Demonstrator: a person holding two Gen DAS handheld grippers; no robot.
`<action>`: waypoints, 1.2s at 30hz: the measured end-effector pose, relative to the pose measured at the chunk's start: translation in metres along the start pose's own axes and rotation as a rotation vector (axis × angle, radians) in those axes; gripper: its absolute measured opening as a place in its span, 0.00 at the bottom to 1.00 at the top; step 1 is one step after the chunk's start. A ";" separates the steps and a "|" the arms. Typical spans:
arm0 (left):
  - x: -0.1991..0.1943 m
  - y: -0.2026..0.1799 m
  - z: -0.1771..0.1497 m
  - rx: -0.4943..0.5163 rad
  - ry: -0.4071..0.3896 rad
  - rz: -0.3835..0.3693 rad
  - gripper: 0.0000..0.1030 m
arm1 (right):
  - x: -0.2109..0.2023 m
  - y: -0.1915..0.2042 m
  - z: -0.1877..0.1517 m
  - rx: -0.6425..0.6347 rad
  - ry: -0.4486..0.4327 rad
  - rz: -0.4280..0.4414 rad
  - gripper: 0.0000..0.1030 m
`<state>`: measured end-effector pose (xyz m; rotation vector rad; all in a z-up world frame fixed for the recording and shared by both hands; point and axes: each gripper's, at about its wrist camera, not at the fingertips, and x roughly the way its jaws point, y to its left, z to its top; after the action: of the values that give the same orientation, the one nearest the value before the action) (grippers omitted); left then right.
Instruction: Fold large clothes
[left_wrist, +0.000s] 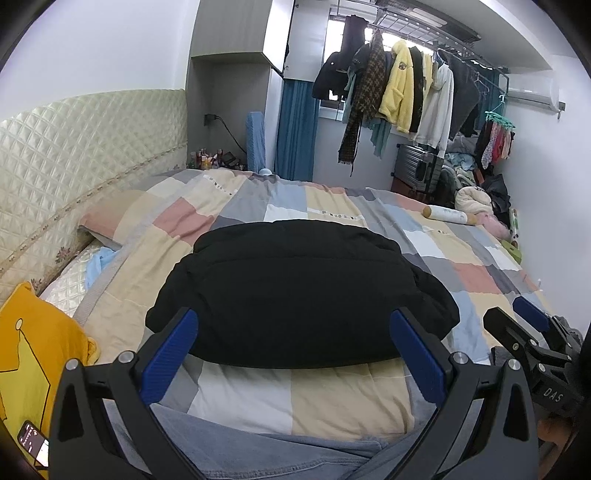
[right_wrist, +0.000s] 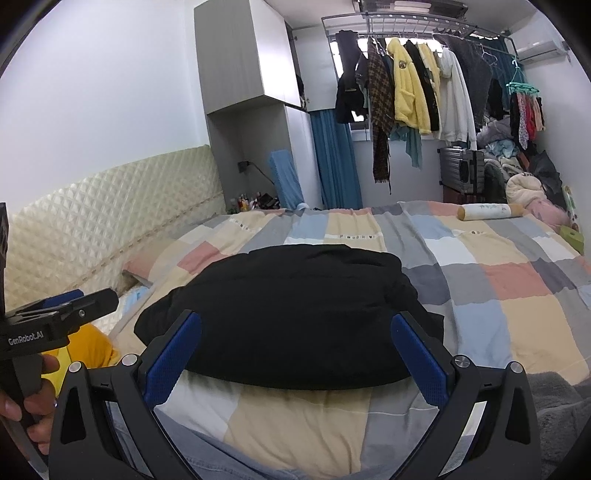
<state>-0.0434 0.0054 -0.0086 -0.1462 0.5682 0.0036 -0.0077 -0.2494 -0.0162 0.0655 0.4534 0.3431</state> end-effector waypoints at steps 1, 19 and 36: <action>0.000 0.000 0.000 0.000 0.000 0.001 1.00 | -0.001 -0.001 0.001 0.006 -0.002 0.005 1.00; 0.005 0.006 0.002 -0.031 0.022 0.013 1.00 | -0.003 -0.006 0.004 0.002 -0.001 0.000 1.00; 0.009 0.002 -0.001 -0.020 0.043 0.029 1.00 | -0.001 -0.002 0.003 -0.005 0.009 0.000 1.00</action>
<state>-0.0367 0.0068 -0.0145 -0.1580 0.6130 0.0348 -0.0070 -0.2519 -0.0137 0.0586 0.4618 0.3443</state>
